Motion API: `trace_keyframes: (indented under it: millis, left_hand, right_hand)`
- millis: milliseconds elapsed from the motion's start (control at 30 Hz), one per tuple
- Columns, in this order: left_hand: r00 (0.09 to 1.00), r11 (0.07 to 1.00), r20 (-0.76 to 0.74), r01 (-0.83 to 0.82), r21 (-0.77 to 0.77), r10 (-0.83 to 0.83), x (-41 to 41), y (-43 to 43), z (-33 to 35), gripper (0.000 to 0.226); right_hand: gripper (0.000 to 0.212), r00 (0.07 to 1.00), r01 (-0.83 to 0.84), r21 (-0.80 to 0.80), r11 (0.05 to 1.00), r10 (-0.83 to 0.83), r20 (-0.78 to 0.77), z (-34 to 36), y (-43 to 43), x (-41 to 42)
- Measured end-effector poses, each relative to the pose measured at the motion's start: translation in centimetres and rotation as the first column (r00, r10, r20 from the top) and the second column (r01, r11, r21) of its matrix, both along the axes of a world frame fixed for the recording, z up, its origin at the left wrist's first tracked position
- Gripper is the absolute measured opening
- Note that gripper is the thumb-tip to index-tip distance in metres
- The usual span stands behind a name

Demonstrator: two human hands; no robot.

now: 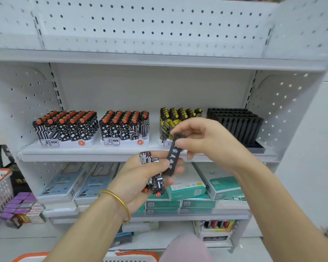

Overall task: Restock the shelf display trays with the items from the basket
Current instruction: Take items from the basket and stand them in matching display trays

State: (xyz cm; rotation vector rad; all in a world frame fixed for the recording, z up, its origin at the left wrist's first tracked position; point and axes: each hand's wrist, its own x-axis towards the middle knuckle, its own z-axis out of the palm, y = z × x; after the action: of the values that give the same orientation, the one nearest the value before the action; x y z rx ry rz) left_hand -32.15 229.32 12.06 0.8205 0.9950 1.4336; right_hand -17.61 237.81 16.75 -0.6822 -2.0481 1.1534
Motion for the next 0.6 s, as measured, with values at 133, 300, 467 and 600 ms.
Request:
trace_keyframes:
  millis: [133,300,467,600]
  left_hand:
    - [0.997,0.997,-0.033,0.074,-0.003,-0.074,3.3,1.7,0.1,0.022]
    - [0.989,0.997,-0.129,0.071,-0.027,-0.074,6.6,3.6,0.1,0.018]
    - [0.988,0.999,-0.153,0.032,-0.019,-0.035,8.1,4.4,0.5,0.016]
    - [0.987,0.999,-0.157,0.018,-0.038,-0.024,8.3,4.4,0.4,0.023]
  right_hand:
    - [0.031,0.979,0.048,-0.141,0.989,-0.075,-0.192,-2.2,-0.2,4.0]
    - [0.03,0.842,0.427,-0.06,0.902,-0.421,-0.337,-1.6,0.9,9.0]
    - [0.029,0.782,0.609,0.128,0.783,-0.565,-0.264,-1.2,2.8,10.9]
    - [0.027,0.703,0.701,0.177,0.691,-0.629,-0.331,-1.5,3.7,11.4]
